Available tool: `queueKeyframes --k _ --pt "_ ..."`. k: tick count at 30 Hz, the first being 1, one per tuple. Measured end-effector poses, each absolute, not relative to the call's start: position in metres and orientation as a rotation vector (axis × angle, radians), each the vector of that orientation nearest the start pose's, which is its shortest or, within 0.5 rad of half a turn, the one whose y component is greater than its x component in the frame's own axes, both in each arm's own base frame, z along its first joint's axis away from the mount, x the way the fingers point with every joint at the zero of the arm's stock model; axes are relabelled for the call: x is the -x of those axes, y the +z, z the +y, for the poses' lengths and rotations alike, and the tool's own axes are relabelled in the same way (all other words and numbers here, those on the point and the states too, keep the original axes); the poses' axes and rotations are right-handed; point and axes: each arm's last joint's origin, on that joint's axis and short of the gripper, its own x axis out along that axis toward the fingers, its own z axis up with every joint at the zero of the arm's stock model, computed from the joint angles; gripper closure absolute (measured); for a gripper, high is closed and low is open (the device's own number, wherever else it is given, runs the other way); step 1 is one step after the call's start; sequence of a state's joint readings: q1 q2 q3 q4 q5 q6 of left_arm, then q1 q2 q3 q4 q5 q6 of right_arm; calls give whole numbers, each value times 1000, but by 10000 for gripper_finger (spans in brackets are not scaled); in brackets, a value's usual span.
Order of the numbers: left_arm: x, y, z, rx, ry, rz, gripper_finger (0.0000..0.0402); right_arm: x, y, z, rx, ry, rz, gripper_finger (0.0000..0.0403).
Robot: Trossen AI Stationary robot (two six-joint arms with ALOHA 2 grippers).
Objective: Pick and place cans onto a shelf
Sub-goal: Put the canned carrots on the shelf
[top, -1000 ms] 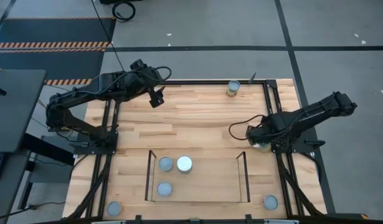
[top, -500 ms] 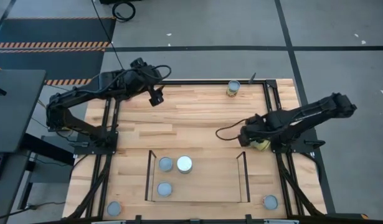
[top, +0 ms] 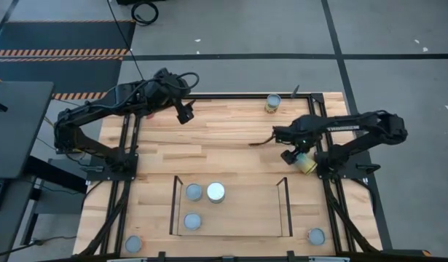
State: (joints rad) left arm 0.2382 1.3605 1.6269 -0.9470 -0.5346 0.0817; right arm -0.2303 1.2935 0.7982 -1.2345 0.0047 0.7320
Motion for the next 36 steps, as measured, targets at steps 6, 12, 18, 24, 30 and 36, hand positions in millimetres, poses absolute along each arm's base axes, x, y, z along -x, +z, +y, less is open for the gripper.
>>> queueKeyframes --k 6,12,18,24,30,36 --pt "-247 425 73 -127 716 713 49 -185 180 -56 -757 -650 1657 13" --pt "-247 423 69 -116 705 721 49 -191 162 -59 -754 -617 1771 13" --pt "-247 423 69 -117 707 722 49 -196 149 -61 -763 -623 1822 27" --pt "-247 423 69 -136 703 729 49 -196 152 -59 -765 -630 1793 85" --pt "-247 424 69 -147 702 726 49 -203 184 -62 -755 -659 1606 86" --pt "-239 439 63 -129 696 658 49 -226 252 -63 -644 -577 1232 75"
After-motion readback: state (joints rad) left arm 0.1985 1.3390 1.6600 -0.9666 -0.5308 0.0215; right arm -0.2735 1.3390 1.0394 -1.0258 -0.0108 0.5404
